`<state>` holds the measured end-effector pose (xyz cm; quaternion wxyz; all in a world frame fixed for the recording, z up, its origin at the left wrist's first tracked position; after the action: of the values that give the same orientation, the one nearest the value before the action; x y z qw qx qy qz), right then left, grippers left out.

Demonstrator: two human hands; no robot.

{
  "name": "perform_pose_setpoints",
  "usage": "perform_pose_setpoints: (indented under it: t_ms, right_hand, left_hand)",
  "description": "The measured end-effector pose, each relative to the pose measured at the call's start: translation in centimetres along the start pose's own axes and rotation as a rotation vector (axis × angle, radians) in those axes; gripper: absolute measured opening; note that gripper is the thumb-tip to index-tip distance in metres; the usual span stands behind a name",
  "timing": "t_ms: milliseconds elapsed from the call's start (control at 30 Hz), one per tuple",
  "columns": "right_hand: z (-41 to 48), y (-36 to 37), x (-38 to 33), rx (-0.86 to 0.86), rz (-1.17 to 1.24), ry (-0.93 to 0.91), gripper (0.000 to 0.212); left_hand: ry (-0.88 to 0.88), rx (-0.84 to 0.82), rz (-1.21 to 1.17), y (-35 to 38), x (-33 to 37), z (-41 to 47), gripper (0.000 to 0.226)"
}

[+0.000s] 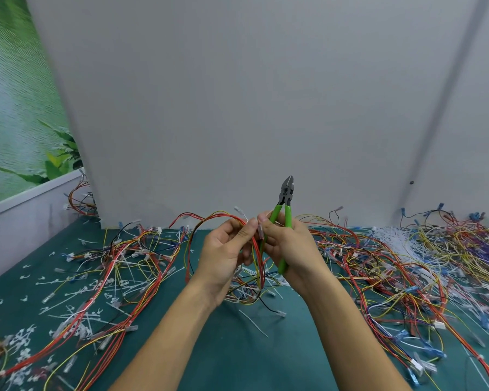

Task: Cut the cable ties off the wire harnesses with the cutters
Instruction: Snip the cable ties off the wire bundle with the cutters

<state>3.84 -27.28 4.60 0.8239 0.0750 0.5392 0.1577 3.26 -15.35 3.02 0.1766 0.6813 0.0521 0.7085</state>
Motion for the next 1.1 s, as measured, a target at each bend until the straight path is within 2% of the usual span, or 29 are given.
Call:
perform_pose_setpoints:
  t_ms: [467,800,1100]
  right_hand:
    - [-0.2,0.4,-0.4,-0.007,0.012,0.004,0.015]
    - [-0.2,0.9,0.8,0.113,0.136,0.057,0.006]
    - [-0.1,1.2,1.8,0.165,0.374,0.088,0.027]
  left_hand:
    - [0.009,-0.022,-0.01,0.0,0.3,-0.1,0.017]
    - [0.024,-0.104,-0.102,0.5,0.5,-0.1,0.012]
    - [0.049,-0.148,-0.116,0.8,1.1,-0.6,0.01]
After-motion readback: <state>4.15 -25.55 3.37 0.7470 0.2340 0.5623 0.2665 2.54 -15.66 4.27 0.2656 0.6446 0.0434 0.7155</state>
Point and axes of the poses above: each hand's wrist, its own z-axis towards the middle knuckle, its own y-axis out of the palm, x = y × z, the point moved 7 cm from there along z, towards the middle knuckle, and after that the axes turned 13 degrees about -y, right-handed, at the moved point
